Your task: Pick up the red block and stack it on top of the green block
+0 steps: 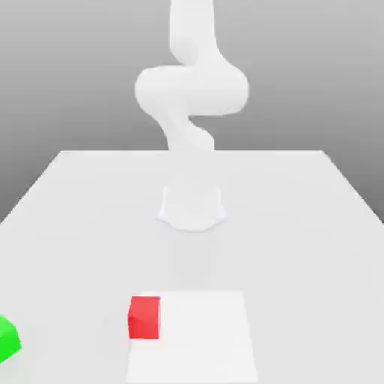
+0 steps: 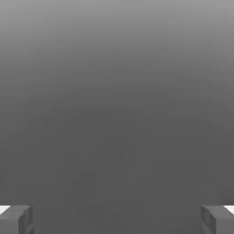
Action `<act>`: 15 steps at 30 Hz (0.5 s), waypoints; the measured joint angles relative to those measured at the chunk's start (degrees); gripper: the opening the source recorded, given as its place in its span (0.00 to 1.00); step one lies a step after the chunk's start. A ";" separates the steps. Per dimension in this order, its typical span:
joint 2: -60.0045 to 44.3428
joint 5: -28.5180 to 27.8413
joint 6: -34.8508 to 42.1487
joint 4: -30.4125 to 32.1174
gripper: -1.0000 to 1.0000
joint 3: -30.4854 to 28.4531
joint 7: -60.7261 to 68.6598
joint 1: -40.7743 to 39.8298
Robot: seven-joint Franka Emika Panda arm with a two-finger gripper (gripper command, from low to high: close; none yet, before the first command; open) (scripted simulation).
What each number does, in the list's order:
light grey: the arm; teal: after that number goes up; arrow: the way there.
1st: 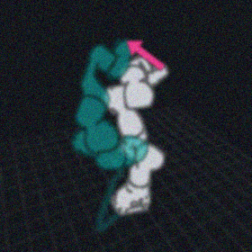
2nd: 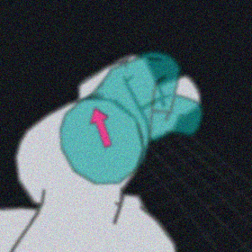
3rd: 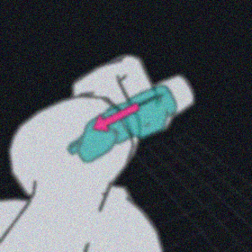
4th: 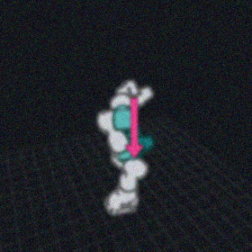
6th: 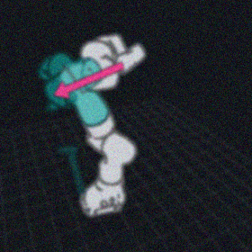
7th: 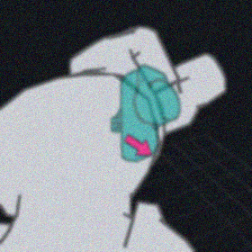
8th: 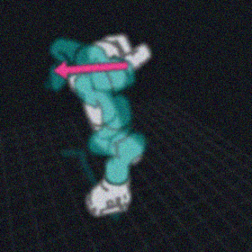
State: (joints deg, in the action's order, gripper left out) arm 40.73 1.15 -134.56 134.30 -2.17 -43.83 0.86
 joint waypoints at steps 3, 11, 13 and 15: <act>-6.78 1.50 -3.63 3.26 0.50 -2.58 2.63 1.00; -23.76 4.61 -12.65 11.42 0.50 -7.05 8.68 2.21; -27.94 4.95 -14.94 13.46 0.50 -7.69 9.89 2.08; -32.05 4.86 -17.24 15.51 0.50 -8.24 10.78 1.81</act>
State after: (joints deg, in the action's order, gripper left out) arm 8.68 6.02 -151.80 149.81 -10.42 -33.05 2.68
